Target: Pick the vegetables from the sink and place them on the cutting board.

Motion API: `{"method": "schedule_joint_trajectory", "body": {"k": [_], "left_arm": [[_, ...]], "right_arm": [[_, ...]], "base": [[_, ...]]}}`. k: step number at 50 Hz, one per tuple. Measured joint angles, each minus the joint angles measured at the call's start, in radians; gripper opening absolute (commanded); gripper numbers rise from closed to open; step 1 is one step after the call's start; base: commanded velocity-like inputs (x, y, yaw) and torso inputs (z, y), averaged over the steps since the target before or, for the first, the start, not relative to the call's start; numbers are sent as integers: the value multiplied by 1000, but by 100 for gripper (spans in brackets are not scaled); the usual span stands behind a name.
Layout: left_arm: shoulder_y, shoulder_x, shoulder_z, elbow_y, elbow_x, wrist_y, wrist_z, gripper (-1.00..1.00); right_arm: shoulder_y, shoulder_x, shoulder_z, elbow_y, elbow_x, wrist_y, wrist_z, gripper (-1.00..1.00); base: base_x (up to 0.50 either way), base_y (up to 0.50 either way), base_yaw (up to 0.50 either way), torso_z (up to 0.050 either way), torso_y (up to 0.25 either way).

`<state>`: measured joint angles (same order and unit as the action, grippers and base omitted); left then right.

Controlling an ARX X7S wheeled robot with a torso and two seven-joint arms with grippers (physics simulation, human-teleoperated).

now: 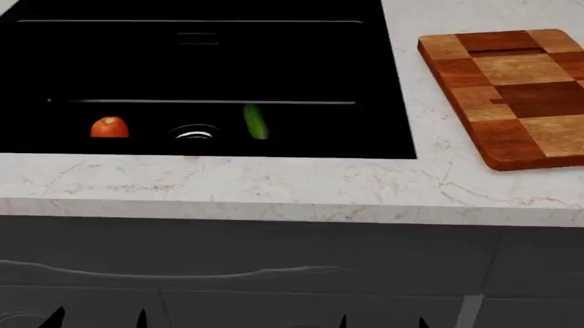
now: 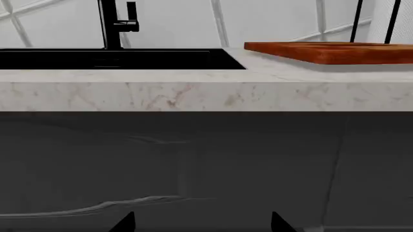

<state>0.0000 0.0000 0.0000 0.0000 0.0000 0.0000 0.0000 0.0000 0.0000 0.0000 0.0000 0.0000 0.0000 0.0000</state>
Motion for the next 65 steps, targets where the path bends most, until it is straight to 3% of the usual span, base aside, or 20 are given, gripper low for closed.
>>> {"method": "schedule_joint_trajectory", "body": {"k": [14, 22, 35, 58, 65], "left_arm": [[10, -33, 33, 1, -7, 49, -34, 100], [47, -45, 61, 109, 27, -14, -78, 100], [89, -73, 102, 203, 45, -55, -141, 100], [95, -112, 144, 210, 47, -50, -204, 100], [91, -119, 163, 269, 65, -135, -220, 100]], "right_arm": [[-7, 31, -46, -24, 1, -9, 54, 100], [-26, 45, -61, -51, 12, -11, 65, 100], [-50, 75, -107, -110, -39, 33, 122, 100], [-59, 107, -141, -135, -21, 41, 170, 100], [-68, 110, -130, -165, 16, 55, 185, 100]], "base": [[0, 0, 0, 0, 0], [0, 0, 0, 0, 0], [55, 483, 0, 0, 0], [61, 500, 0, 0, 0], [12, 71, 0, 0, 0]]}}
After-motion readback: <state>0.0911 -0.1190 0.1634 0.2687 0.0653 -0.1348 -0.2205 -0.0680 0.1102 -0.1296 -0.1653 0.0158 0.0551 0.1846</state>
